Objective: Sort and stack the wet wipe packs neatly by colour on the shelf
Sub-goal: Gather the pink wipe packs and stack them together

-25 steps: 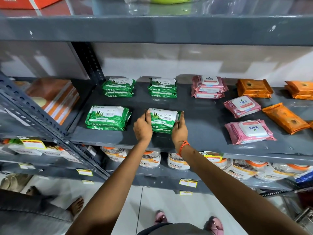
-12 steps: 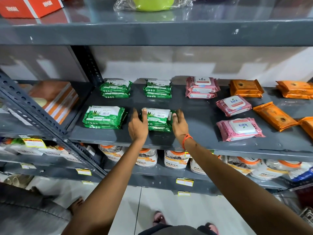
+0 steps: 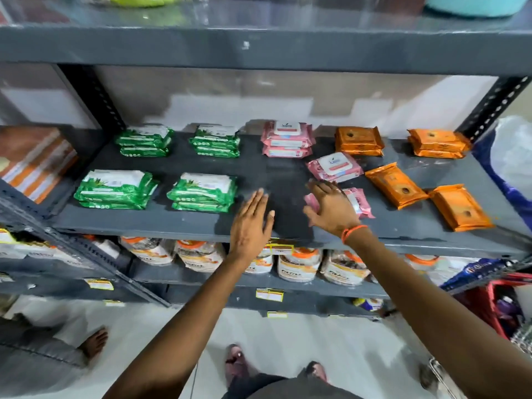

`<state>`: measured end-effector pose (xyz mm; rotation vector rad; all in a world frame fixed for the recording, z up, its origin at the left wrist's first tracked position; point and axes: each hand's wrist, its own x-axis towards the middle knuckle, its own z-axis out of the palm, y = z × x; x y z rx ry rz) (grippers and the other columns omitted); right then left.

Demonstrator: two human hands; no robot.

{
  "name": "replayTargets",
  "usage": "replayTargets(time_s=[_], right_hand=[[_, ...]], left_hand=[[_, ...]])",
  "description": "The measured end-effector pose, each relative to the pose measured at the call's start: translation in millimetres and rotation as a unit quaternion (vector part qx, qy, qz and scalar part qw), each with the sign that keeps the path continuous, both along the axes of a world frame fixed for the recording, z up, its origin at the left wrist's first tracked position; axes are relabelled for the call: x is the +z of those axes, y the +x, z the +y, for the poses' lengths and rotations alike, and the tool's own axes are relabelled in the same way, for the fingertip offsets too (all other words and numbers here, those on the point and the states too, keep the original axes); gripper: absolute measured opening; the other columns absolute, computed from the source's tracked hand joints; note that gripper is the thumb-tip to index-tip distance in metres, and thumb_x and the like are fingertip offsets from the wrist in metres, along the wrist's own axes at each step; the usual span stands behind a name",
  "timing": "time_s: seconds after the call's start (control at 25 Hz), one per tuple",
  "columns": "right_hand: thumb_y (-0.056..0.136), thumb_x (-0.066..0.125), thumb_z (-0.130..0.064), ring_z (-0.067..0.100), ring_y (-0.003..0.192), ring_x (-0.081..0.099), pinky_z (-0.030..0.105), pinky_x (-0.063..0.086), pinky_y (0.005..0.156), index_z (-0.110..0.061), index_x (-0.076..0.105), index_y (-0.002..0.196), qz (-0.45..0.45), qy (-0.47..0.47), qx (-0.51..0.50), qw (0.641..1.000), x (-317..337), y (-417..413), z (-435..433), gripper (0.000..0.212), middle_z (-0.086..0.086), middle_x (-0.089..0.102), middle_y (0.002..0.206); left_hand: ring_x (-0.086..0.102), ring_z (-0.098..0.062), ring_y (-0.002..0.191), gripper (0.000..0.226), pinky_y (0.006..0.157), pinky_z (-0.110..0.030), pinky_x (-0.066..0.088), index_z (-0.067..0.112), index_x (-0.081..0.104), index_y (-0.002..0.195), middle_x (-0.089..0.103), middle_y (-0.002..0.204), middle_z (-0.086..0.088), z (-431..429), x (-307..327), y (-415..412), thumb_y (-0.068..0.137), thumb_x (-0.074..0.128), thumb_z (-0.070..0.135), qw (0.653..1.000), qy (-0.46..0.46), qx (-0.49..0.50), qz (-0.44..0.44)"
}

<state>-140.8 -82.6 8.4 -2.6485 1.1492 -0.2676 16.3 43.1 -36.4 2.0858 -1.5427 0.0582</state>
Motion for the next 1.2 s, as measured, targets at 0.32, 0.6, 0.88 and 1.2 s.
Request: replayTargets(time_s=[0.32,0.6,0.88,1.2], right_hand=[[0.076,0.059,-0.057,0.041,0.133,0.032,0.052,0.040,0.104,-0.021,0.026,0.147,0.107,-0.008,-0.023,0.994,-20,-23,-2,0.086,0.009,0.033,0.152],[0.085,0.047,-0.062,0.036,0.110,0.060,0.038,0.053,0.085,0.001,0.045,0.130,0.079,0.012,-0.124,0.989,11,42,7,0.078,0.019,0.061,0.123],[0.071,0.077,-0.017,0.034,0.135,0.039,0.049,0.042,0.105,-0.022,0.022,0.148,0.293,0.003,0.202,0.934,33,51,-17,0.095,0.019,0.025,0.155],[0.068,0.048,-0.080,0.031,0.129,0.044,0.051,0.034,0.109,-0.016,0.033,0.142,0.142,-0.050,0.055,0.987,-15,55,-7,0.098,0.009,0.048,0.140]], left_hand=[[0.031,-0.024,0.139,0.088,0.117,-0.039,0.022,0.005,0.038,0.138,0.038,0.148,-0.012,22,-22,0,0.086,0.002,0.066,0.992,0.107,0.065,-0.036],[0.035,-0.026,0.137,0.077,0.115,-0.045,0.027,0.005,0.040,0.137,0.041,0.146,-0.012,32,-23,-1,0.093,0.001,0.055,0.987,0.126,0.088,-0.040],[0.033,-0.026,0.138,0.075,0.115,-0.043,0.022,0.005,0.040,0.137,0.040,0.147,-0.012,31,-25,1,0.094,0.003,0.054,0.988,0.125,0.078,-0.040],[0.028,-0.024,0.141,0.075,0.116,-0.042,0.022,0.007,0.033,0.141,0.035,0.150,-0.010,32,-28,4,0.092,0.005,0.057,0.988,0.126,0.075,-0.042]])
